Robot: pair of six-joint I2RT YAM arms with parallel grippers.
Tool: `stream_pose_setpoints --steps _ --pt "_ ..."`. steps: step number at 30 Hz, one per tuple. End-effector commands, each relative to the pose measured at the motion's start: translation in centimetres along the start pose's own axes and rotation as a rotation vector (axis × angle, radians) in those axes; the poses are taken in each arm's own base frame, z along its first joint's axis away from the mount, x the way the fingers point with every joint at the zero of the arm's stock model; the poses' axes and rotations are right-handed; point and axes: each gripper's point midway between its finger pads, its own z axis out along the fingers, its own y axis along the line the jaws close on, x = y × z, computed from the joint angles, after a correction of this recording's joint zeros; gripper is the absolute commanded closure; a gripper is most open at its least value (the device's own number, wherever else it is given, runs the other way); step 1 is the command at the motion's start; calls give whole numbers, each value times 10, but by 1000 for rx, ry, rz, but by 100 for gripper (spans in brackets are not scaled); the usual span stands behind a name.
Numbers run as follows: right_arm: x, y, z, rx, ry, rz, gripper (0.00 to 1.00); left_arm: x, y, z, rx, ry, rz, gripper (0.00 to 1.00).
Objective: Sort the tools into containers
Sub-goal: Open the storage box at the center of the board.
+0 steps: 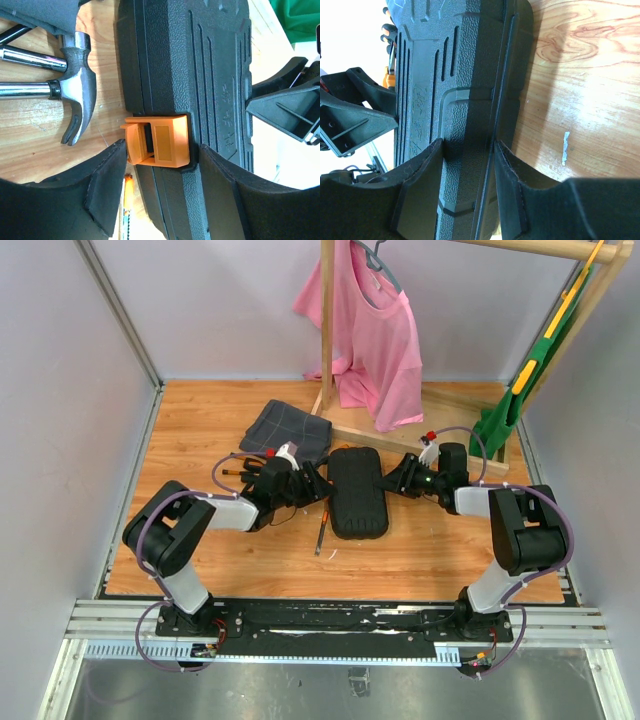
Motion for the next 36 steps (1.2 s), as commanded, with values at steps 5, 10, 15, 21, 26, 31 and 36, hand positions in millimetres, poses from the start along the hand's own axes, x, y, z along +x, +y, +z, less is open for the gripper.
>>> stream_pose_setpoints --steps 5,10,15,21,26,31,36 --pt "66 -61 -12 258 172 91 70 -3 60 -9 -258 -33 34 39" --pt "66 -61 -11 260 175 90 71 -2 64 -10 -269 -38 31 39" --pt "66 -62 -12 261 178 89 71 2 63 -9 -244 -34 13 41" --pt "67 -62 -11 262 181 84 71 7 54 -9 -153 -33 -29 37" --pt "68 -64 -11 262 184 87 70 7 49 -10 -95 -42 -63 33" --pt "70 -64 -11 262 188 88 71 5 50 -13 -62 -55 -102 34" --pt "69 -64 -10 260 187 87 71 6 48 -11 -47 -48 -110 36"
